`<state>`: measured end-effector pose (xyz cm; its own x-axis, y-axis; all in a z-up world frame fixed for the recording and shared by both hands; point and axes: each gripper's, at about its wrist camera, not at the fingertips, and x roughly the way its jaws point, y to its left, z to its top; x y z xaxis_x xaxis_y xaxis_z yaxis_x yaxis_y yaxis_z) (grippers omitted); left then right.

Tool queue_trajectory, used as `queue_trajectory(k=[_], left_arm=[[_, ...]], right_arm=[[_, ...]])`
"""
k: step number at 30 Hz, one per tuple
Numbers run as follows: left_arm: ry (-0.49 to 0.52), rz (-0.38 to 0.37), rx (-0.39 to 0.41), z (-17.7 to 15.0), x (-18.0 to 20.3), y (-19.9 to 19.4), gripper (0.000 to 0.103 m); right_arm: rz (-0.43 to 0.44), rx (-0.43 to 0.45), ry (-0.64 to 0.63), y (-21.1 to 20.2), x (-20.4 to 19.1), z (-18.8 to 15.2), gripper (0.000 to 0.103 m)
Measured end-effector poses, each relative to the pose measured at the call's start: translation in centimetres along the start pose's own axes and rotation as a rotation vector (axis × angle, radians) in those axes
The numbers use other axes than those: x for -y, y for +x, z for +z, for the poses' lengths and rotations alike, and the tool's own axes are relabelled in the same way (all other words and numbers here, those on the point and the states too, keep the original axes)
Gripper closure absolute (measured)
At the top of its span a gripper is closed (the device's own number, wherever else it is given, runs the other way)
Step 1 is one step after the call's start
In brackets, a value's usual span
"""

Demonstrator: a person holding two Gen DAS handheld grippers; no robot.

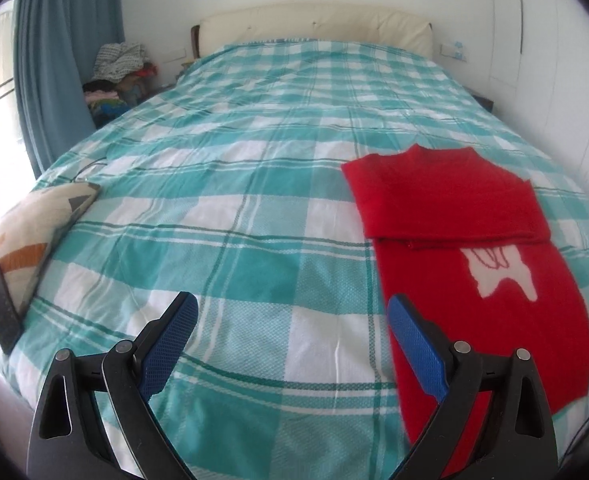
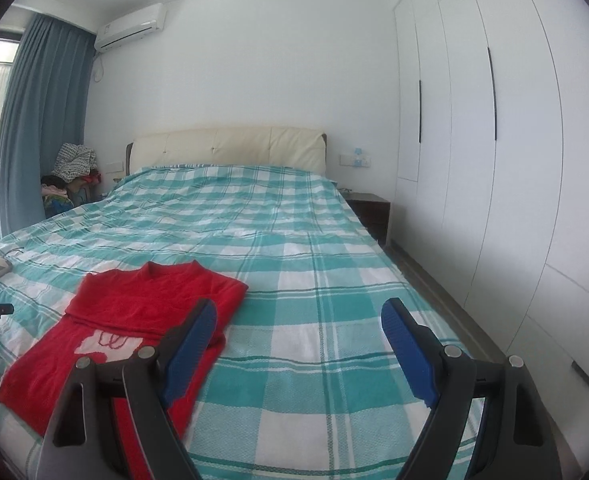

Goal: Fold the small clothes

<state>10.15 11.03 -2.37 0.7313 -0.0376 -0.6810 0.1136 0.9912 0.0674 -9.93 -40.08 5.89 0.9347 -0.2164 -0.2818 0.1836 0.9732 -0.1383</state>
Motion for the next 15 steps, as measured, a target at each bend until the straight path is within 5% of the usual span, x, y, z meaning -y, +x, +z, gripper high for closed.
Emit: queue_trajectory(k=[2, 6, 9, 12, 15], left_arm=[[0.049, -0.053, -0.031, -0.7, -0.3, -2.2, 0.004], [0.065, -0.194, -0.134, -3.8, 2.3, -2.8, 0.004], [0.059, -0.257, -0.190, -6.1, 5.7, -1.3, 0.004], [0.066, -0.242, -0.253, -8.1, 8.0, 0.2, 0.020], [0.033, -0.240, -0.307, -9.7, 8.5, 1.0, 0.024]], right_arm=[[0.055, -0.018, -0.127, -2.6, 0.3, 2.2, 0.008], [0.226, -0.204, -0.238, -4.4, -1.6, 2.0, 0.007], [0.403, -0.364, -0.078, -2.1, -4.1, -2.5, 0.008], [0.527, -0.531, 0.092, 1.6, -7.5, -8.7, 0.010], [0.576, -0.658, 0.236, 4.4, -9.5, -13.2, 0.029]])
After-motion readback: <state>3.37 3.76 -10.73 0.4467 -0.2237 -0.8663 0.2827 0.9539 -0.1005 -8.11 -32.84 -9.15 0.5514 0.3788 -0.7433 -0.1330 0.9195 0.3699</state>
